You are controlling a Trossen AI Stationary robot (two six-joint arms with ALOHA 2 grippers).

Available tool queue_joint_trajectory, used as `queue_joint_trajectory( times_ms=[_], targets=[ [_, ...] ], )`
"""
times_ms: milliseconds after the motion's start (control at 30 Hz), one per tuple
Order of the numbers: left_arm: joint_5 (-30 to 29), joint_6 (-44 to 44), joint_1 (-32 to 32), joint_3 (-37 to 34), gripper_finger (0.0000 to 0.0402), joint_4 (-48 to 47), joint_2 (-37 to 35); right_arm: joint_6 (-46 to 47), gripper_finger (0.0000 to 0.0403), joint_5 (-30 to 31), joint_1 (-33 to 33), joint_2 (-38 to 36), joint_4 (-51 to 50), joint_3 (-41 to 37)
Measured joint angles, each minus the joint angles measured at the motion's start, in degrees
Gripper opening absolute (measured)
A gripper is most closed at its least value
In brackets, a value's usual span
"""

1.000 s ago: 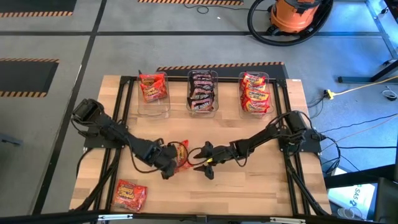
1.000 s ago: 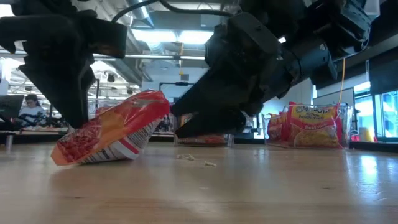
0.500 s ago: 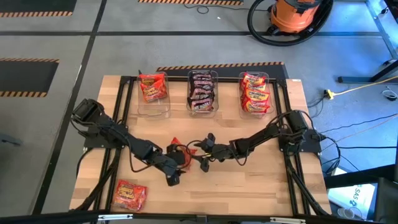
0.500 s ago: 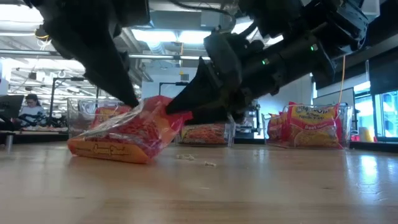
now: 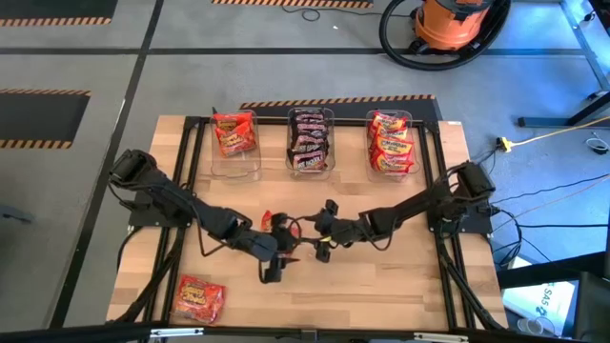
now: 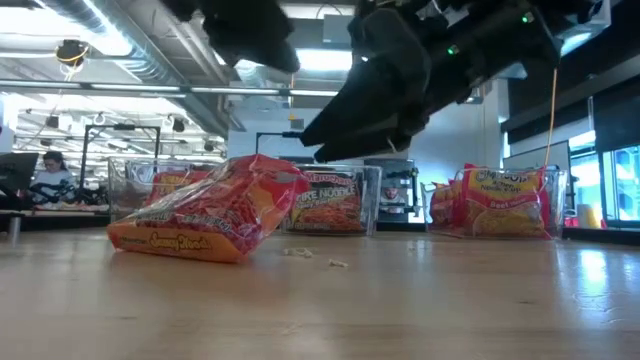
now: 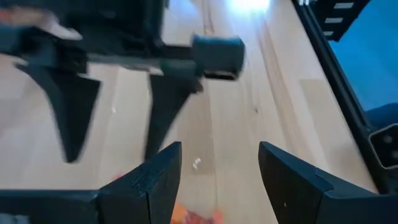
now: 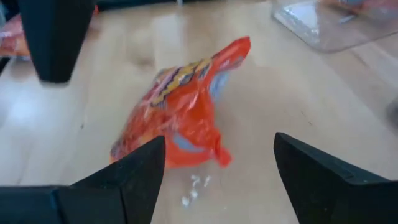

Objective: Sort Maruchan noodles
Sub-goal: Put the top orange noodle pack into the left transparent bin

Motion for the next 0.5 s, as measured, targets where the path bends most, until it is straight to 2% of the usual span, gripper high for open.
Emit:
queue_joint_trajectory(
  times_ms=[233,400,500],
  targets=[
    [-5.41,3.29,0.76,1.78,0.0206,2.66,0.00,0.49,0.0277,4.00,2.91,0.00,-2.79,-0.67],
    [-4.56,2.44,2.40,1.86,0.0208,2.61,0.00,0.51,0.0277,5.00,3.73,0.00,-3.20,-0.79],
    [-4.52,0.18,4.32,1.88,0.0227,0.66,0.00,0.61,0.0277,5.01,3.74,0.00,-3.54,-0.79]
  ],
)
